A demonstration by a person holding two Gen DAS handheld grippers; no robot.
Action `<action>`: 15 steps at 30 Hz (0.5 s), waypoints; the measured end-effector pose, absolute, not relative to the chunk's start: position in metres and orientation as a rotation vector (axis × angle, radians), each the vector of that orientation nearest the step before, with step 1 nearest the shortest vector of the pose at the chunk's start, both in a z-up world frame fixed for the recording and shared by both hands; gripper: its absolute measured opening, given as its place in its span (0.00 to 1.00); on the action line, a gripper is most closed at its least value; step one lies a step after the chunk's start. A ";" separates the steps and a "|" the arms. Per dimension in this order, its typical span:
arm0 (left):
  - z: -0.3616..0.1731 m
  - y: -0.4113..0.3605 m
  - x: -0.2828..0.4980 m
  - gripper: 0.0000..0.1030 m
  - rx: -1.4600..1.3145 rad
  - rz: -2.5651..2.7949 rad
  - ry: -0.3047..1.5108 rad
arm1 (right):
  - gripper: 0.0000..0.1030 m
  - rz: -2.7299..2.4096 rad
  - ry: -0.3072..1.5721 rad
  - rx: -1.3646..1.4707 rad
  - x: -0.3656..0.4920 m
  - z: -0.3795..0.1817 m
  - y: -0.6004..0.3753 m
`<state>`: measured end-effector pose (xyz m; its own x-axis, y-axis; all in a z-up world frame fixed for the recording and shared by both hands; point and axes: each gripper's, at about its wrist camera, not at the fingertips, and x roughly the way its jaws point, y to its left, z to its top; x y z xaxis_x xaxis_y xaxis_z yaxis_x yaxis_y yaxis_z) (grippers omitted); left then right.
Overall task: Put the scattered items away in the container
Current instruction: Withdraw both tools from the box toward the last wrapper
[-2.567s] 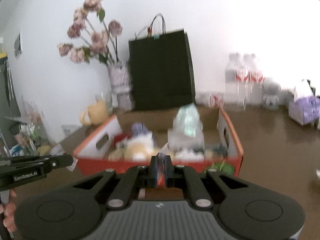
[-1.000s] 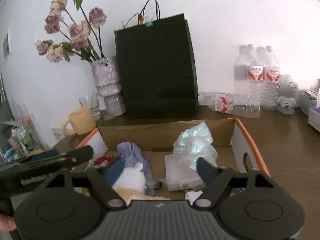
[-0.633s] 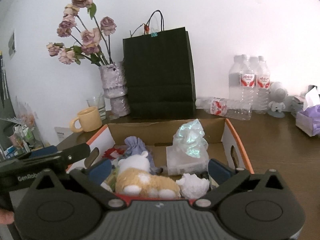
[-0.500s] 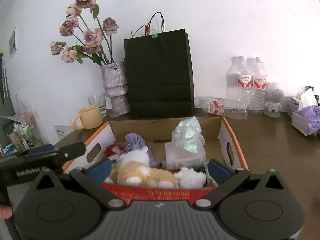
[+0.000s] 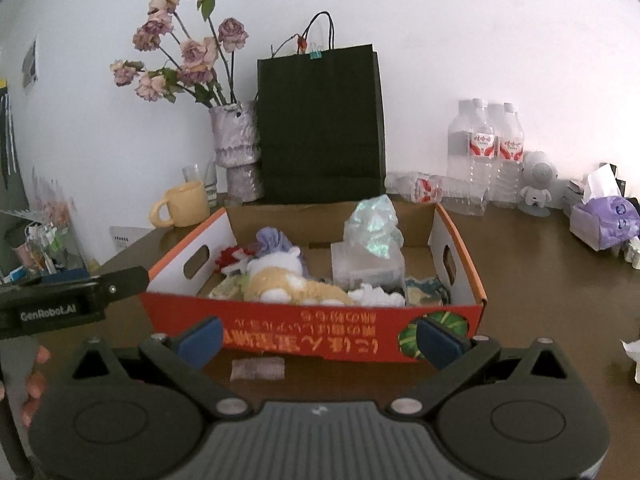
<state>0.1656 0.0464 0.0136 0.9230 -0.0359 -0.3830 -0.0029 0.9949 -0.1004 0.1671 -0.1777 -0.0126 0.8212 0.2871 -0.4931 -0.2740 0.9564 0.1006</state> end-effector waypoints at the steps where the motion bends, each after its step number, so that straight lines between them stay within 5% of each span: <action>1: 0.012 0.046 0.164 1.00 -0.096 -0.017 0.400 | 1.00 0.296 0.533 0.023 0.165 -0.014 -0.178; 15: -0.011 0.058 0.147 1.00 -0.081 0.011 0.483 | 1.00 0.296 0.608 0.000 0.149 -0.044 -0.173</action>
